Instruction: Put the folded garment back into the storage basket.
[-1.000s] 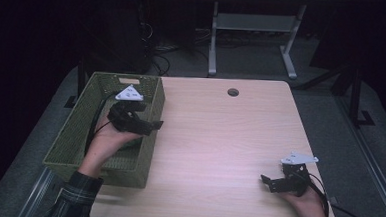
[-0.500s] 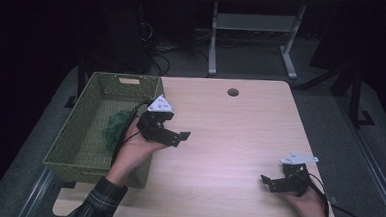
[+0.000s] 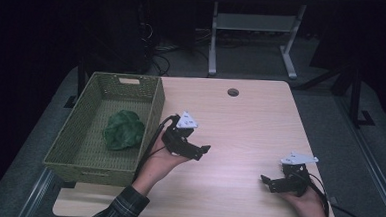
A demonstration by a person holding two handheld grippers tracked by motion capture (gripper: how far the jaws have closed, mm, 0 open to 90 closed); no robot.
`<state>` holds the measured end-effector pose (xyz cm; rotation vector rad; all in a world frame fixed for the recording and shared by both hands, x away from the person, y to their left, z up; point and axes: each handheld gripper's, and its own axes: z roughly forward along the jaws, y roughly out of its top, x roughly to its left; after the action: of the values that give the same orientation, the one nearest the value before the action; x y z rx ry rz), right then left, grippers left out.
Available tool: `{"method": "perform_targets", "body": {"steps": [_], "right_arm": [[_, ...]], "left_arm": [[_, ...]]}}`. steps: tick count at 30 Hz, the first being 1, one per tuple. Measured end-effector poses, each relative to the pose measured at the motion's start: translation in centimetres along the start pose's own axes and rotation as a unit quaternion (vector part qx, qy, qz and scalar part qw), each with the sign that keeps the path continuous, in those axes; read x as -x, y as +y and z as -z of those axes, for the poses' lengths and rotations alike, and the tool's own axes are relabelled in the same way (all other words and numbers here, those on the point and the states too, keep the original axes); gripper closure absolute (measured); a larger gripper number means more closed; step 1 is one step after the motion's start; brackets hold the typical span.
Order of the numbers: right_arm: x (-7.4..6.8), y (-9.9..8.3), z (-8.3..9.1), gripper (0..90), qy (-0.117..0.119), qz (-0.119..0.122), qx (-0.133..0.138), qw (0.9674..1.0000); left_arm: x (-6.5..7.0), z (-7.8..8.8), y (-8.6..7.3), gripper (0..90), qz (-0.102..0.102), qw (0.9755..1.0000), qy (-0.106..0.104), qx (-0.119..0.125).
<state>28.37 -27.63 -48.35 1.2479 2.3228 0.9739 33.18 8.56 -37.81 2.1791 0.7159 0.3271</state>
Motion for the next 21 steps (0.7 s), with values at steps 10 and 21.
{"method": "perform_targets", "body": {"steps": [10, 21], "right_arm": [[0.0, 0.0, 0.0, 0.9, 0.001, 0.000, 0.000, 1.0000], [0.0, 0.0, 0.0, 0.9, 0.001, 0.001, 0.000, 1.0000]], "left_arm": [[0.4, -3.1, -2.2, 13.1, -0.004, 0.9999, -0.005, -0.016], [0.4, -5.3, -4.4, 12.9, -0.007, 0.9996, -0.004, -0.028]]}}
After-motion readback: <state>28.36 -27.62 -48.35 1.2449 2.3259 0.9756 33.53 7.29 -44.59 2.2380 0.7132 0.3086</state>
